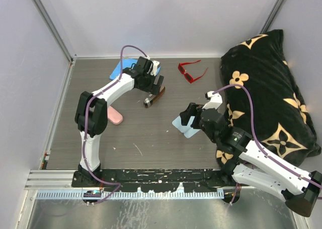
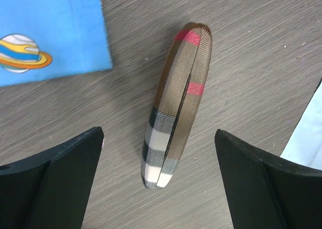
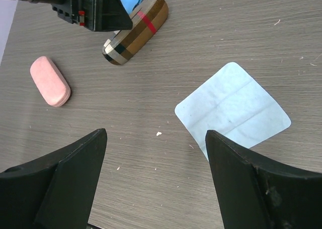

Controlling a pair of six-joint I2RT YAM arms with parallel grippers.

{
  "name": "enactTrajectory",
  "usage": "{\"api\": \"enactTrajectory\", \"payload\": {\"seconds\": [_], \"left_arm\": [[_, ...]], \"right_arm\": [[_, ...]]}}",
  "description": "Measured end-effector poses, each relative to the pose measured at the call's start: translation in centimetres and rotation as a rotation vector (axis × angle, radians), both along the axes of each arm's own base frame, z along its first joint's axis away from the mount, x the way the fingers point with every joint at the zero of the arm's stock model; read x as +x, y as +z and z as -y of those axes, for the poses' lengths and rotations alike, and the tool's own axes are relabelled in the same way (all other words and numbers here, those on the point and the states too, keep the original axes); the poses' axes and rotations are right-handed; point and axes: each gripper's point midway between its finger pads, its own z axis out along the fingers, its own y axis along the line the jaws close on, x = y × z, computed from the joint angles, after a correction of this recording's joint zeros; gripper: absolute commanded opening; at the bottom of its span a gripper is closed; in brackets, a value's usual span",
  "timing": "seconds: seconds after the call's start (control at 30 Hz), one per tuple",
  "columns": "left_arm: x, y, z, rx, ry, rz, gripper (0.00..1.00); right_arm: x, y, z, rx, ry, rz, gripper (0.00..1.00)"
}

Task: Organize the sunglasses
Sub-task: Pick up the sunglasses case from the center of the board.

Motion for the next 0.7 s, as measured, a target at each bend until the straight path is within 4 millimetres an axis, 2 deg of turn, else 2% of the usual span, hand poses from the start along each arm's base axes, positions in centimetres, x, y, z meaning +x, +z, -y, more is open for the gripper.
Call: {"api": "enactTrajectory", "payload": {"seconds": [0.2,0.3,0.5,0.7], "left_arm": [[0.5,-1.3,1.7,0.002,-0.033,-0.018,0.88],[0.5,-2.2,2.2,0.008,-0.048,-0.038,0.80],[0.1,-4.0,2.7,0.036,-0.071,-0.075,0.59],[-0.3,-4.4,2.6,0.047,-0.065,-0.075,0.38]], "right_arm": [[-0.2,-0.3,0.2,-0.004,-0.002,-0.007,0.85],[-0.3,-0.5,0.3,-0.009,-0.002,-0.012,0.85],[-0.4,-0.6,0.4,-0.009,-0.004,-0.016,0.85],[-0.4,-0.4,0.5,-0.003,-0.004,-0.011,0.85]]}}
